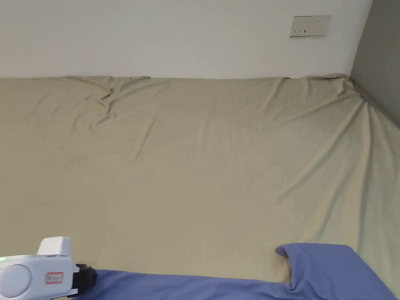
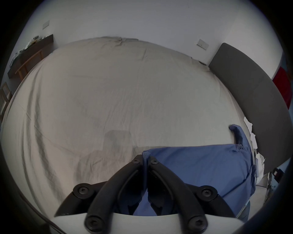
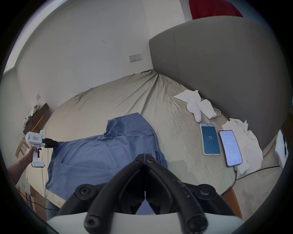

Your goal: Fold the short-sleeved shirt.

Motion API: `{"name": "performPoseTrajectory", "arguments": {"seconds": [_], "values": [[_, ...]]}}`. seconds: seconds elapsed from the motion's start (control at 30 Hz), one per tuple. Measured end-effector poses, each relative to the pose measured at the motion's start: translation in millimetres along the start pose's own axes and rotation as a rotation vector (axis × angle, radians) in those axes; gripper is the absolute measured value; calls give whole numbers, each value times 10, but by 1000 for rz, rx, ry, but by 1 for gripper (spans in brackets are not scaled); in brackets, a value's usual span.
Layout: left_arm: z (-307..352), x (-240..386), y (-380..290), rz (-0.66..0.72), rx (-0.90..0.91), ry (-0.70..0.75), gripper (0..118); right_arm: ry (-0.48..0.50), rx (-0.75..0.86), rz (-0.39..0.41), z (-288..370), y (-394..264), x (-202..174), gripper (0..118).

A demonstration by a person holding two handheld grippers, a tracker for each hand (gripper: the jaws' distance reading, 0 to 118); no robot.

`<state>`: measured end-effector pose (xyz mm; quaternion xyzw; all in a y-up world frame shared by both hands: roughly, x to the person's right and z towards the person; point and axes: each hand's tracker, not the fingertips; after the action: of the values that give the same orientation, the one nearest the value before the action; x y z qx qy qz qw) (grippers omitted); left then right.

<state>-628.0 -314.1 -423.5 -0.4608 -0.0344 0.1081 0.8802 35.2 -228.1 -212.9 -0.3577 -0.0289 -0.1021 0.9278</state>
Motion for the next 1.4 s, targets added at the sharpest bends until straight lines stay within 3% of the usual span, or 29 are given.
{"name": "performPoseTrajectory", "arguments": {"seconds": [0.27, 0.3, 0.33, 0.4, 0.43, 0.57, 0.63, 0.7, 0.73, 0.77, 0.8, 0.93, 1.03, 1.23, 1.3, 1.4], "values": [[545, 218, 45, 3, 156, -81, 4, 15, -5, 44, -1276, 662, 11, 1], [598, 242, 45, 10, 161, -89, 4, 38, -39, 43, -1523, 725, 88, 6], [645, 263, 36, 15, 172, -95, 4, 63, -77, 51, -1723, 784, 103, 27], [711, 312, 45, 18, 180, -120, 4, 22, -165, 87, -2100, 873, 81, 108], [742, 343, 40, 11, 185, -116, 4, 30, -205, 98, -2289, 893, 83, 117], [795, 422, 50, -38, 198, -93, 4, -1, -247, 107, -2719, 957, 48, 96], [784, 420, 51, -35, 190, -100, 4, -2, -267, 83, -2867, 979, 35, 63], [737, 399, 56, -15, 184, -106, 4, 30, -286, 63, -2935, 1008, -35, 43], [719, 392, 54, -13, 182, -105, 4, 30, -289, 59, -2949, 1016, -51, 43], [705, 389, 48, -9, 179, -91, 4, 14, -296, 75, -2963, 1017, -77, 19], [674, 365, 58, -9, 176, -84, 4, 0, -295, 99, -2959, 1013, -85, 7], [635, 279, 43, 19, 168, -59, 4, -5, -277, 118, -2804, 1034, -84, 1], [702, 218, -7, 41, 176, -57, 4, 25, -245, 73, -2593, 1087, 3, 1], [1035, 190, -159, 27, 218, -51, 4, 71, -133, 103, -1803, 1125, 11, 1], [1202, 184, -262, 1, 223, -32, 4, 60, -101, 156, -1497, 1086, 23, 1], [1424, 115, -464, -1, 211, -24, 4, 68, -100, 133, -1053, 966, 86, 1]]}}
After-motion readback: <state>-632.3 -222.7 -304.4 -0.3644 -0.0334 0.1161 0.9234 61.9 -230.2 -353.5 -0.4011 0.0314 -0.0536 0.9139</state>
